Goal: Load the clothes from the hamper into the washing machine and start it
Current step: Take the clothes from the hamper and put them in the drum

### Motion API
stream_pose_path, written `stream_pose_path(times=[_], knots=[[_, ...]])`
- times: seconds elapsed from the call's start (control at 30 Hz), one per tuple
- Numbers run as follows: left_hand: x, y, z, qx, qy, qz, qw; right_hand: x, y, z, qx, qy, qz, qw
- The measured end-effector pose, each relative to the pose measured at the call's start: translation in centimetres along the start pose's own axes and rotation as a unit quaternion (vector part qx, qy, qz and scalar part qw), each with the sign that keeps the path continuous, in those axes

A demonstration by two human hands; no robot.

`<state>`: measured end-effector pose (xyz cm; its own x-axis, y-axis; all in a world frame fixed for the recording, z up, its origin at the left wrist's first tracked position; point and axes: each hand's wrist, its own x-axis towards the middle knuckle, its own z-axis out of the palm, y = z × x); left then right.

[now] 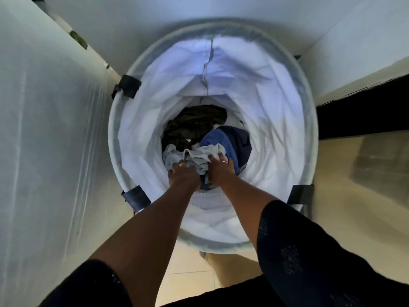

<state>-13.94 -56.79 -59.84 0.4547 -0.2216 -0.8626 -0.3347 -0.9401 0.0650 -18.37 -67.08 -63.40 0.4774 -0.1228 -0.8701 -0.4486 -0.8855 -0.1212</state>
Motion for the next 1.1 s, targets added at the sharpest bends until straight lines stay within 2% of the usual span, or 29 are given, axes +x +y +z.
stream_pose_path(times=[0.13, 0.27, 0.4, 0.57, 0.67, 0.73, 0.87, 0.97, 1.1], knots=[[-0.3, -1.1, -1.0, -0.036, 0.029, -0.001, 0.999, -1.4, -1.1, -2.4, 0.059, 0.116, -0.021, 0.991], [-3.0, -1.0, -3.5, -0.078, 0.037, -0.002, 0.996, -4.8, -1.1, -5.2, 0.116, 0.166, -0.072, 0.977], [-6.9, -0.4, -5.9, -0.134, 0.041, 0.063, 0.988, -9.0, -1.0, -7.5, 0.256, 0.29, -0.121, 0.914], [-13.1, 0.3, -8.5, -0.148, 0.087, 0.124, 0.977, -17.5, -1.8, -11.2, 0.286, 0.347, -0.202, 0.87], [-17.5, -0.1, -10.5, -0.165, 0.065, 0.163, 0.971, -22.9, -1.6, -14.2, 0.331, 0.373, -0.197, 0.844], [-20.2, -0.4, -11.7, -0.215, 0.06, 0.185, 0.957, -26.1, -1.5, -16.2, 0.34, 0.405, -0.191, 0.827], [-25.8, -1.1, -15.3, -0.271, 0.11, 0.22, 0.931, -32.3, -1.8, -20.5, 0.341, 0.481, -0.192, 0.784], [-29.8, -2.0, -18.6, -0.242, 0.126, 0.269, 0.924, -36.7, -2.5, -23.5, 0.337, 0.526, -0.195, 0.756], [-34.3, -2.9, -22.9, -0.072, 0.131, 0.298, 0.943, -43.0, -3.9, -27.4, 0.325, 0.569, -0.19, 0.731]])
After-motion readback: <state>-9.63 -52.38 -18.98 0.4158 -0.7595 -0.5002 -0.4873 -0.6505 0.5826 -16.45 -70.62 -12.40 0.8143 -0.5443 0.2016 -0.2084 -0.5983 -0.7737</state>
